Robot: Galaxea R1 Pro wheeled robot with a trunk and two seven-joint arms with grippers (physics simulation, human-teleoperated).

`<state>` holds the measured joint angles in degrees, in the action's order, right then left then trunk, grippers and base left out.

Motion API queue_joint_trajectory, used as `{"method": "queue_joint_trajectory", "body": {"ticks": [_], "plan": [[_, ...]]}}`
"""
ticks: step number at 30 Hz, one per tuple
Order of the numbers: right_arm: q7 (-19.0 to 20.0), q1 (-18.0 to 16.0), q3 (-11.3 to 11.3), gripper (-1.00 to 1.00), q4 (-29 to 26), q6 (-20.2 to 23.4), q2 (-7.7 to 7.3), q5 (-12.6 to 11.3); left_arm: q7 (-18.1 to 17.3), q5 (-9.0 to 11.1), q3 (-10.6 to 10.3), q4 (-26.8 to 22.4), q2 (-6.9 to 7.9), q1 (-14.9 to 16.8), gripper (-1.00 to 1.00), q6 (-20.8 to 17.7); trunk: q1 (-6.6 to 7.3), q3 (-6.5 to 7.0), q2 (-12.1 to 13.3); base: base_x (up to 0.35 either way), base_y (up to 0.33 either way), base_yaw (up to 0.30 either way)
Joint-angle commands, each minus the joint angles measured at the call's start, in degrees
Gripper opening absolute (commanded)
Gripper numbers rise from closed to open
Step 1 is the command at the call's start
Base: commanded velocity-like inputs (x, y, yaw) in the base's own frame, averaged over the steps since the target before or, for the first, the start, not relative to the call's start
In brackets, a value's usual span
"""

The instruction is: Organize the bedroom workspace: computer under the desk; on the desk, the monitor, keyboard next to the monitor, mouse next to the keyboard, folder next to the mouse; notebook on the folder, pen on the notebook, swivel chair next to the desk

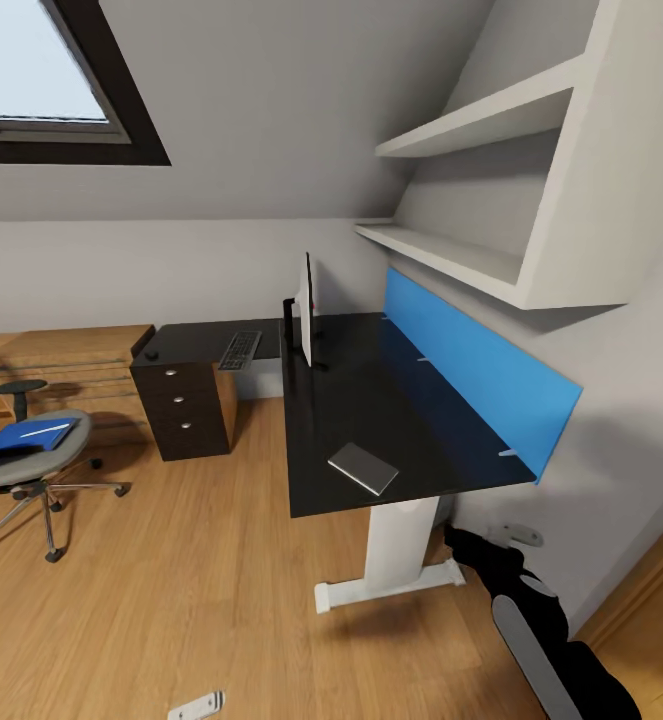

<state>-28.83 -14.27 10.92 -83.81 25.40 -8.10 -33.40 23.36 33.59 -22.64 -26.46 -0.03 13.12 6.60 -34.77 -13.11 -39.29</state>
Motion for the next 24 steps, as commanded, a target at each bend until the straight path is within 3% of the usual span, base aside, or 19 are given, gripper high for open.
{"method": "queue_joint_trajectory", "body": {"ticks": [1, 8, 11, 12, 15, 19, 24], "plan": [[-0.44, -0.08, 0.15, 1.00, 0.13, 0.09, -0.04, -0.26, 0.36, 0.64, -0.46, 0.00, 0.07, 0.06, 1.00, 0.35, -0.01, -0.09, -0.07, 0.000, 0.000, 0.000], [0.11, -0.91, 0.21, 1.00, 4.70, 0.08, 0.15, 0.85, 0.31, 0.77, -0.40, 0.00, 0.34, 0.06, 1.00, 0.33, -0.01, -0.09, -0.07, 0.163, 0.000, 0.000], [0.78, -3.11, 0.28, 1.00, 7.90, 0.05, 0.21, 0.96, 0.30, 0.77, -0.39, 0.00, 0.36, 0.06, 1.00, 0.34, -0.01, -0.09, -0.07, 0.296, 0.000, 0.000], [2.27, -8.24, 0.46, 1.00, 15.03, -0.04, 0.61, 1.02, 0.29, 0.77, -0.39, 0.00, 0.37, 0.06, 1.00, 0.34, -0.01, -0.09, -0.07, 0.315, 0.000, 0.000], [5.45, -14.71, 0.67, 1.00, 24.96, -0.26, 1.42, 1.86, 0.31, 0.74, -0.39, 0.00, 0.40, 0.06, 1.00, 0.35, -0.01, -0.09, -0.07, 0.318, 0.000, 0.000], [8.97, -20.51, 0.80, 1.00, 30.55, -0.30, 1.96, 3.53, 0.35, 0.70, -0.37, 0.00, 0.48, 0.06, 1.00, 0.35, -0.01, -0.09, -0.07, 0.304, 0.009, 0.000], [9.72, -21.88, 0.85, 1.00, 31.54, -0.28, 2.84, 3.90, 0.35, 0.69, -0.35, 0.00, 0.47, 0.06, 1.00, 0.35, -0.01, -0.09, -0.07, 0.104, 0.012, 0.000]]}}
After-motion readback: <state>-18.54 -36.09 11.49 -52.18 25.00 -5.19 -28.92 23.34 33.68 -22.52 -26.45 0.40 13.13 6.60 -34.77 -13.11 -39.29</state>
